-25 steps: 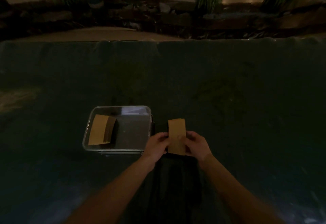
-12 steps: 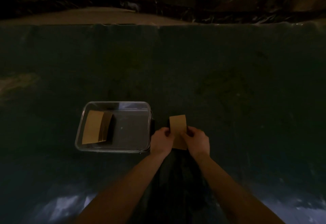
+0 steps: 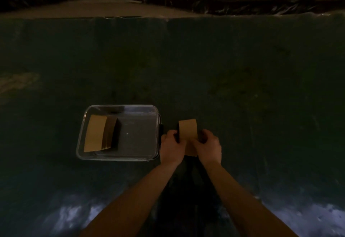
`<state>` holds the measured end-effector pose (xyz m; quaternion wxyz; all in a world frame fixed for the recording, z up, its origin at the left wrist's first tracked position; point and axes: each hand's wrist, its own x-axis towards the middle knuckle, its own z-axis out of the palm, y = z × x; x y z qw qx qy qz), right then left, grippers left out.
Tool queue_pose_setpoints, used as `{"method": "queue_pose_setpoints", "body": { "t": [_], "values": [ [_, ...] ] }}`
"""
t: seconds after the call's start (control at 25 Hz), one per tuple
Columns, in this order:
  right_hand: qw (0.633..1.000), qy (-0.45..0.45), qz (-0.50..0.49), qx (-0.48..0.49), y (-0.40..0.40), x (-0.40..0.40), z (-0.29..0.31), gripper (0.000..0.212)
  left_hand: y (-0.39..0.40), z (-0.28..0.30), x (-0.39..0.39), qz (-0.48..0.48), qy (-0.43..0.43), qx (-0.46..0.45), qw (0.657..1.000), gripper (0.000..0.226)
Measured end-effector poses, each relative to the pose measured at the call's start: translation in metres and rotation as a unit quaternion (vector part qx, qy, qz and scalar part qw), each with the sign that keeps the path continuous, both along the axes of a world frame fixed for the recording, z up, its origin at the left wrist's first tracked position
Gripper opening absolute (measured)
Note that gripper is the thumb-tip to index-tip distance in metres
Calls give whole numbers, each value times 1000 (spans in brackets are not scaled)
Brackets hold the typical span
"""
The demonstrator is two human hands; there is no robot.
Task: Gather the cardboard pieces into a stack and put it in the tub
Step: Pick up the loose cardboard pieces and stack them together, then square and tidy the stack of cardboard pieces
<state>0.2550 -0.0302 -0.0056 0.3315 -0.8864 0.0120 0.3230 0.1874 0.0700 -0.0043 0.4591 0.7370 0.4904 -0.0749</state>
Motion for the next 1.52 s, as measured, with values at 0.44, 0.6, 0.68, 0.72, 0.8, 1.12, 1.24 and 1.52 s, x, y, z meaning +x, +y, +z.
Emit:
{"method": "queue_pose_setpoints", "body": {
  "t": [0.44, 0.6, 0.68, 0.72, 0.8, 1.12, 1.24, 1.52],
  "values": [
    [956, 253, -84, 124, 4, 10, 4, 54, 5, -2, 1, 72, 31, -133, 988, 31],
    [938, 267, -105, 195, -9, -8, 11, 69, -8, 9, -19, 170, -33, -269, 948, 26],
    [930, 277, -112, 215, -19, -20, 17, 73, -22, 13, -34, 166, -51, -297, 939, 26],
    [931, 272, -104, 221, -23, -27, 22, 71, -29, 16, -42, 162, -58, -303, 937, 26],
    [940, 246, -70, 226, -32, -41, 29, 70, -37, 27, -60, 149, -66, -288, 944, 25],
    [968, 148, 169, 109, -53, -124, 48, 27, -19, 34, -181, 5, -141, -221, 965, 89],
    [955, 31, 293, 41, -28, -165, 57, 36, 11, 40, -221, -136, -172, -131, 967, 105],
    [891, -56, 448, -39, 97, -267, 64, 51, 133, 26, -341, -175, -113, 55, 976, 65]
  ]
}}
